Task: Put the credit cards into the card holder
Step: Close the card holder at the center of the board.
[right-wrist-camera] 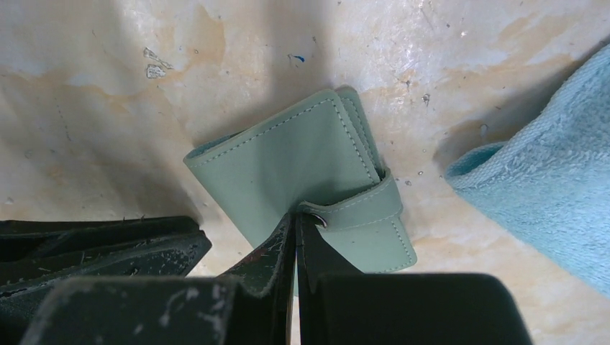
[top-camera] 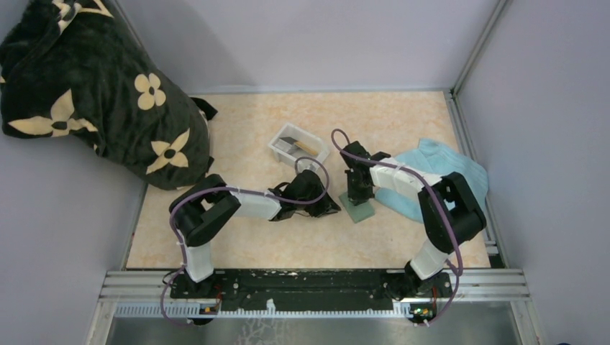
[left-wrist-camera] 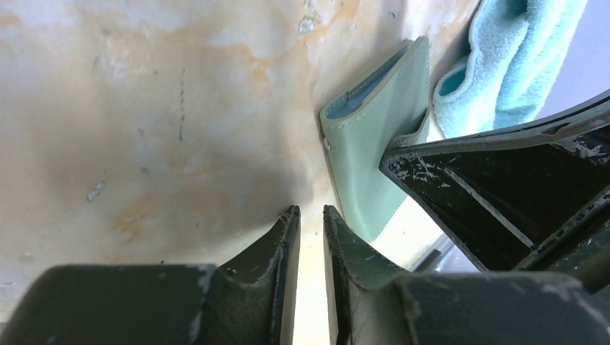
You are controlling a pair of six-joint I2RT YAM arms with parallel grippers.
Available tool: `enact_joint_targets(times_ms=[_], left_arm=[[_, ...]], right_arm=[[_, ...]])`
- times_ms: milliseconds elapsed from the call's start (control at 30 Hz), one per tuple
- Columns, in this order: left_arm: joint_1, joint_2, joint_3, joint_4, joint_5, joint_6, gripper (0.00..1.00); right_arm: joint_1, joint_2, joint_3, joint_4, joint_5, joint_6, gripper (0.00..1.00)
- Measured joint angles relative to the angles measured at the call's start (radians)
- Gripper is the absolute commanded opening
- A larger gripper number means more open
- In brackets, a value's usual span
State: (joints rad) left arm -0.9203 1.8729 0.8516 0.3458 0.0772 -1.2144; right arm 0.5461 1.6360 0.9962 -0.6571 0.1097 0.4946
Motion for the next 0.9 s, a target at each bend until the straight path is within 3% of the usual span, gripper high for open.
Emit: enact_joint_targets(times_ms=[433,900], left_arm=[[0.000,0.000,0.165,-0.271,-0.083,0.192,0.26],[-0.021,-0.001,0.265,-0.302,-0.043,0.338,0.26]], right_arm=[[-0.114,-0.033,-0.070,0.075,-0.178,0.058,0.02],[-0.186,-0.072,-0.166,0.192,-0.315,0.124,0.02]])
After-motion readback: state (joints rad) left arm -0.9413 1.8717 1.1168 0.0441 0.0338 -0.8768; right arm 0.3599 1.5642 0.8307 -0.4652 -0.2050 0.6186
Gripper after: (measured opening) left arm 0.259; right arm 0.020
